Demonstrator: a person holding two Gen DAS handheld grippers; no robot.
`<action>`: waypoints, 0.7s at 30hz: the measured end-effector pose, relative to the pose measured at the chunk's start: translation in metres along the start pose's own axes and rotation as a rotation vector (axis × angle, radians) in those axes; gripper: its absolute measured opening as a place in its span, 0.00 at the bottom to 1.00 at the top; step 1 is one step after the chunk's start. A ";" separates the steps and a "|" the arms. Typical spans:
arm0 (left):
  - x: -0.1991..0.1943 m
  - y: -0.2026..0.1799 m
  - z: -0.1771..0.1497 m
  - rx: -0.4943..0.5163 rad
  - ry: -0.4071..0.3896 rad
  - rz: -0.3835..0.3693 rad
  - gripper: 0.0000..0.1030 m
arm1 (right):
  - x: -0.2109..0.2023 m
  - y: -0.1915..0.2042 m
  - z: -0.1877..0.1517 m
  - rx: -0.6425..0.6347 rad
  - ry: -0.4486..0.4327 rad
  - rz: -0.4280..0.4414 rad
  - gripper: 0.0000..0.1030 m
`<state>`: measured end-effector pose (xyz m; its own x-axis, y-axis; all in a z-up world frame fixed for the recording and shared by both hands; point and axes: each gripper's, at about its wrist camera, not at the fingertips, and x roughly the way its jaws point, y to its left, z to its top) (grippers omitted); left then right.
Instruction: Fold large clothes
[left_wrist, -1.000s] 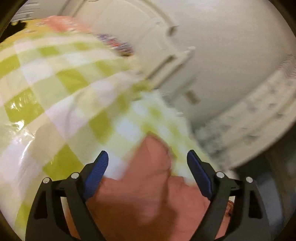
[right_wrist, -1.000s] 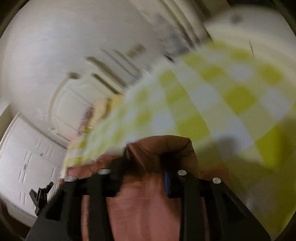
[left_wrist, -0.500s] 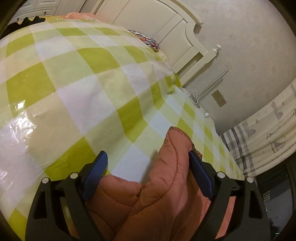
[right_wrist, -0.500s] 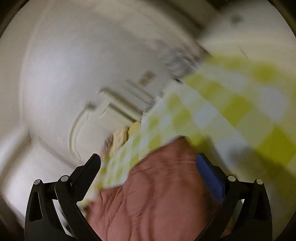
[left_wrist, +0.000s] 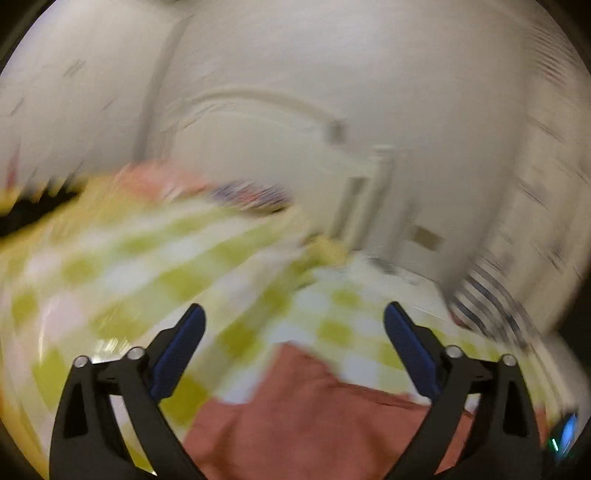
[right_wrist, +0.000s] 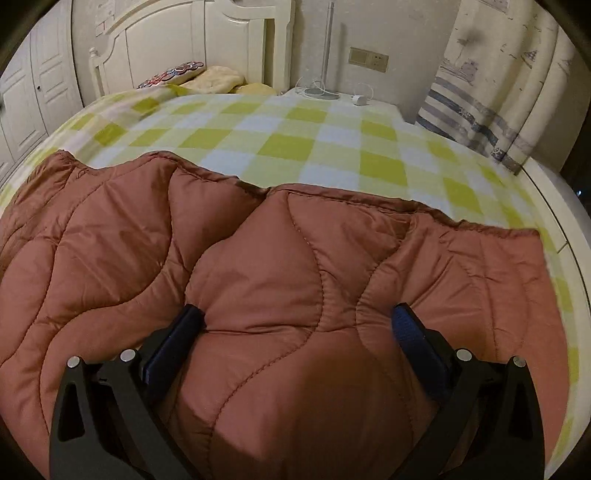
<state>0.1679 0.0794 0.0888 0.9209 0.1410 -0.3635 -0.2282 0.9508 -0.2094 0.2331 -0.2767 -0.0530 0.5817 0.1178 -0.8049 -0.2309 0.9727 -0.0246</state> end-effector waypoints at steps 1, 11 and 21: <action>-0.008 -0.024 0.000 0.084 0.002 -0.049 0.98 | 0.001 -0.002 0.000 0.008 0.000 0.010 0.96; 0.114 -0.113 -0.114 0.460 0.563 0.005 0.98 | -0.008 -0.006 -0.006 0.044 -0.021 0.048 0.96; 0.109 -0.109 -0.115 0.479 0.554 0.028 0.98 | -0.008 -0.002 -0.003 0.031 0.012 0.021 0.96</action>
<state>0.2570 -0.0403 -0.0325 0.5929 0.1271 -0.7952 0.0307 0.9832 0.1801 0.2265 -0.2801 -0.0479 0.5674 0.1356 -0.8122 -0.2186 0.9758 0.0102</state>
